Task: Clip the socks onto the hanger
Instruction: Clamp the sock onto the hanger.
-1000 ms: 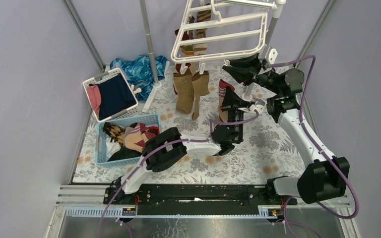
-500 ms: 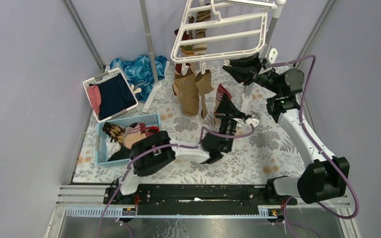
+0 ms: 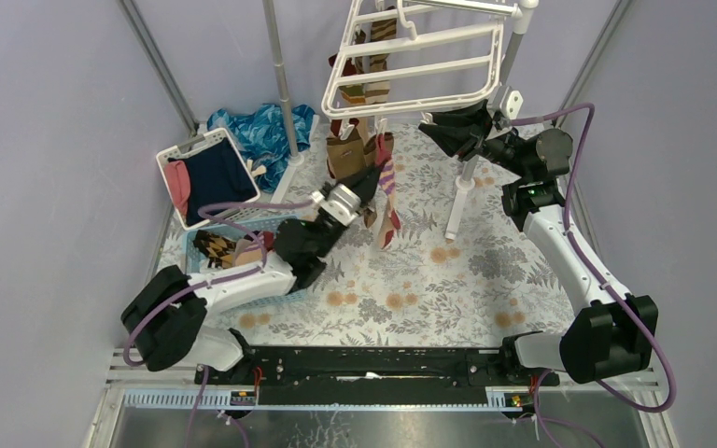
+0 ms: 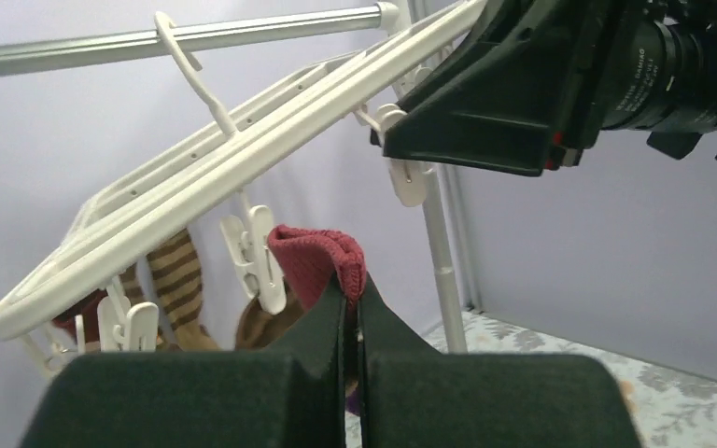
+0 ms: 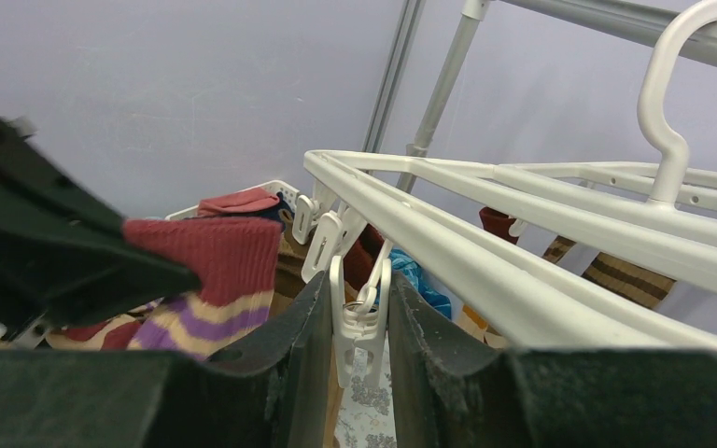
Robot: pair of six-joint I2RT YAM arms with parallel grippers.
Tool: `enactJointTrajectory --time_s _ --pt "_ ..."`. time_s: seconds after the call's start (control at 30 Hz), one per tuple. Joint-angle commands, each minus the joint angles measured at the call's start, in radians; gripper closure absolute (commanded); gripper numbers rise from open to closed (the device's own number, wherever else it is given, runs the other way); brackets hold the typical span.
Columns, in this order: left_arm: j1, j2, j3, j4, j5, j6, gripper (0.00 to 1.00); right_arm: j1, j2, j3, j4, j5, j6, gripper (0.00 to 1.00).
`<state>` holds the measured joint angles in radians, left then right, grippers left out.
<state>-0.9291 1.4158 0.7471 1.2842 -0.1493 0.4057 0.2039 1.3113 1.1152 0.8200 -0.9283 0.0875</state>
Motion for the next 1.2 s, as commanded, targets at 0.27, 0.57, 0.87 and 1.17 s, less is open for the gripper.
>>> enactJointTrajectory --time_s 0.27,0.57,0.87,1.17 --pt "0.201 0.072 0.030 0.006 0.652 -0.600 1.00 0.009 -0.030 0.012 0.019 -0.016 0.014 0.92" --pt "0.313 0.250 0.183 0.148 0.778 -0.853 1.00 0.009 -0.036 0.021 0.014 -0.059 0.053 0.92" --pt "0.340 0.346 0.300 0.199 0.828 -1.000 1.00 0.009 -0.029 0.029 0.007 -0.102 0.073 0.92" --pt "0.357 0.410 0.394 0.269 0.848 -1.107 1.00 0.009 -0.025 0.042 -0.002 -0.112 0.098 0.92"
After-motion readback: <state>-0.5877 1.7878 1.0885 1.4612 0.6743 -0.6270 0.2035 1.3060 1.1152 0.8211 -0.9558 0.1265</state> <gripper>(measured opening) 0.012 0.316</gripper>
